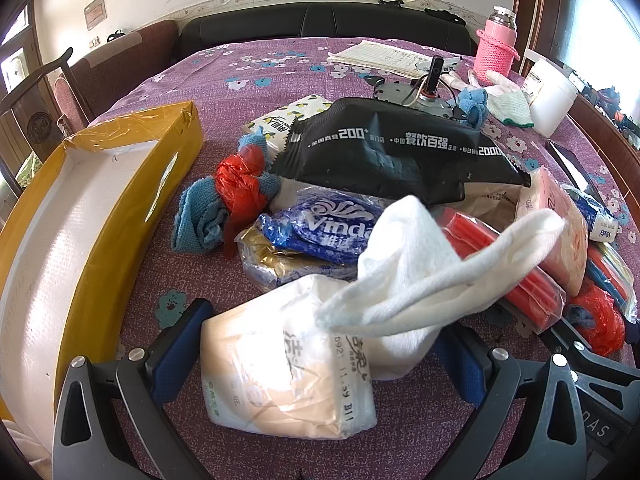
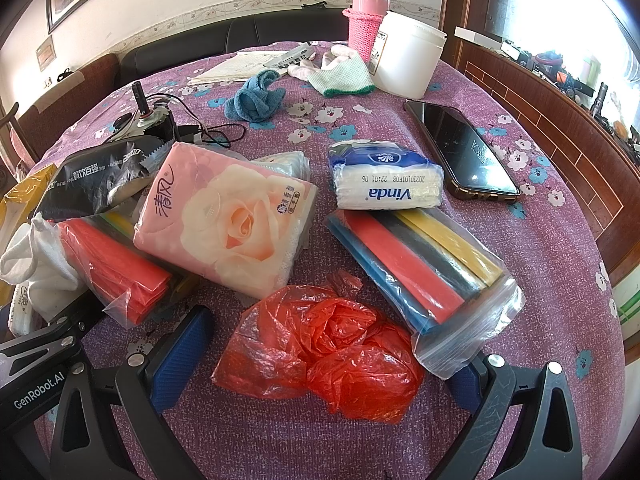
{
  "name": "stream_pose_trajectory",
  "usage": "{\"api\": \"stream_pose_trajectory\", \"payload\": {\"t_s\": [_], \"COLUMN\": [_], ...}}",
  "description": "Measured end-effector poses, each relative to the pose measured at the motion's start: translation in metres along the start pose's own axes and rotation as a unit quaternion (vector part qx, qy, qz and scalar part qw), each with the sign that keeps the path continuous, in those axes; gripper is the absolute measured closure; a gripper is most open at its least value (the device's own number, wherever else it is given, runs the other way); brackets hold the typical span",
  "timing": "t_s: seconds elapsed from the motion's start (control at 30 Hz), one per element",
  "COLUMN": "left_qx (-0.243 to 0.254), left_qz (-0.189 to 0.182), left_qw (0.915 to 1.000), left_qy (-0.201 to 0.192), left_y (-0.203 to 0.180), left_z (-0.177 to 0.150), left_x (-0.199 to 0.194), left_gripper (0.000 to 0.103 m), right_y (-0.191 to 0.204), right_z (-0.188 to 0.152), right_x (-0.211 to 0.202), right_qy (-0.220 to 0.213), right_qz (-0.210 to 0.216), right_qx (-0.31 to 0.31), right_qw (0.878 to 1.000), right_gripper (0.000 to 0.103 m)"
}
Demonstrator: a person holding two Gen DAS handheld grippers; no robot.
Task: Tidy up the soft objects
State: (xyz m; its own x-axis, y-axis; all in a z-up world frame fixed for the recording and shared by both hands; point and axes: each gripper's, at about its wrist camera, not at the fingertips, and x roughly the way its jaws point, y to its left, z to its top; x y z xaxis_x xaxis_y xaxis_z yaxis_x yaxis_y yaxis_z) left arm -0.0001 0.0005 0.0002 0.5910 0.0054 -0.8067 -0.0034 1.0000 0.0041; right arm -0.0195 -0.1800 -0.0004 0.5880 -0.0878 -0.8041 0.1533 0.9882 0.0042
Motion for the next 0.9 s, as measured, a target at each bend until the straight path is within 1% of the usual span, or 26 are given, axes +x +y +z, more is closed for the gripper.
{"api": "stream_pose_trajectory", "payload": {"t_s": [0.37, 0.5, 0.53, 0.7, 0.9], "left_qx": [0.0, 0.0, 0.0, 0.0, -0.001], "left_qz": [0.0, 0.0, 0.0, 0.0, 0.004], "left_qw": [1.0, 1.0, 1.0, 1.0, 1.0], "left_qy": [0.0, 0.0, 0.0, 0.0, 0.0], "left_y": [0.0, 0.0, 0.0, 0.0, 0.0], "left_z": [0.0, 0.0, 0.0, 0.0, 0.0], "left_x": [0.0, 0.0, 0.0, 0.0, 0.0], "left_gripper": [0.0, 0.0, 0.0, 0.0, 0.0], "right_y": [0.0, 0.005, 0.0, 0.002, 0.002], "right_z": [0.0, -0.006, -0.01, -0.009, -0.004], "right_x": [0.0, -0.003, -0.005, -0.006, -0.005], "right_qy": [0.001, 0.001, 0.001, 0.002, 0.025], "right_qz": [-0.001, 0.0, 0.002, 0.001, 0.002], "right_qx": [0.001, 0.0, -0.002, -0.001, -0.003], "right_qw": [1.0, 1.0, 1.0, 1.0, 1.0], "right_gripper": [0.001, 0.001, 0.001, 0.001, 0.001]}}
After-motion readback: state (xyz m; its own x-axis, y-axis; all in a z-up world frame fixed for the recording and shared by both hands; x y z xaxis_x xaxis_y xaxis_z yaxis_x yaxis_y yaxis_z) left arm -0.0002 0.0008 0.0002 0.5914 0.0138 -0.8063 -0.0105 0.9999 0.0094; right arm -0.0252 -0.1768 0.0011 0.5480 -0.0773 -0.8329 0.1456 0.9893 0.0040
